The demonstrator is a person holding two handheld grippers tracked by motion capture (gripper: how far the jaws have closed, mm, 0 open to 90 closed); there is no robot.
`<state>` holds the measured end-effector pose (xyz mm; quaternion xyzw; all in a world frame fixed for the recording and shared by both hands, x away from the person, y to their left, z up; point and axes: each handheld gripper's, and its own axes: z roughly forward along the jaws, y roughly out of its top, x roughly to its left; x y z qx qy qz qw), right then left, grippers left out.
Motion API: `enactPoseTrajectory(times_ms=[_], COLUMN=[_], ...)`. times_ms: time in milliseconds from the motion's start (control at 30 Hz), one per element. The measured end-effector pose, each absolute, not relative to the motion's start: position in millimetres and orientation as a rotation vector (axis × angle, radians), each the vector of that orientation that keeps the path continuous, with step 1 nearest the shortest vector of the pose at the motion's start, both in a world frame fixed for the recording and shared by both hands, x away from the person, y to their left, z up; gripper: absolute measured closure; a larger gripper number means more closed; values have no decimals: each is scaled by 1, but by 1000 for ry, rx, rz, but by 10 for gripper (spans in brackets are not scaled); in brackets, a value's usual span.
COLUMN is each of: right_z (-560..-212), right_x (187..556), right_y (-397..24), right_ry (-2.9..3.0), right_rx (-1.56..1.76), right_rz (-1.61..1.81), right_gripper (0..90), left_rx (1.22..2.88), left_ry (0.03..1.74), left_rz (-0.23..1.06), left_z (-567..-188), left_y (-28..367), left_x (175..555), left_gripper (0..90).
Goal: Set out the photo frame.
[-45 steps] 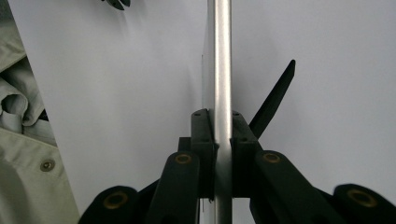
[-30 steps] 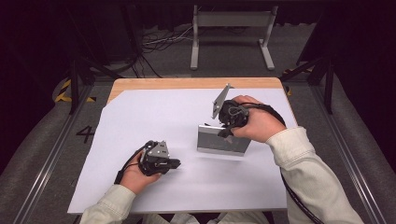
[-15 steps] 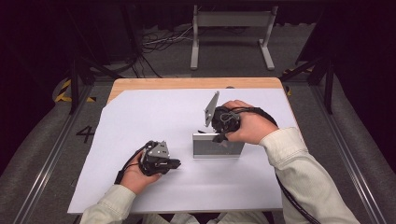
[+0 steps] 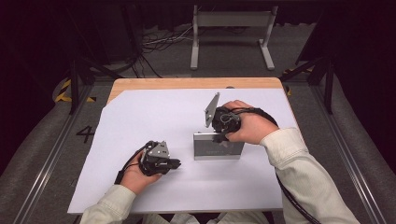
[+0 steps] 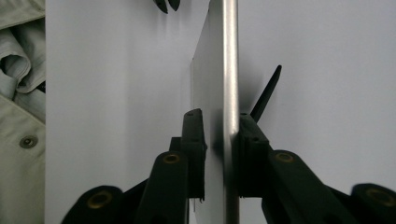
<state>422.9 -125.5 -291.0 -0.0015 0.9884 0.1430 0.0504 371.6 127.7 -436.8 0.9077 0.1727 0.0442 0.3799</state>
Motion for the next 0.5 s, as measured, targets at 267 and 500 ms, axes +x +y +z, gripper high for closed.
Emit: enactPoseTrajectory(times_ms=[267,500], right_z=[-293,-289], right_x=[429,430], right_y=[-129,-135], right_ry=[2913,2817], right_rx=[42,122], right_rz=[489,581], right_gripper=[507,383], left_rx=[2317,2317], left_ry=[445,447], left_rz=[113,107], left_z=[-437,-438], left_y=[128,127], left_x=[372,372], left_gripper=[828,822])
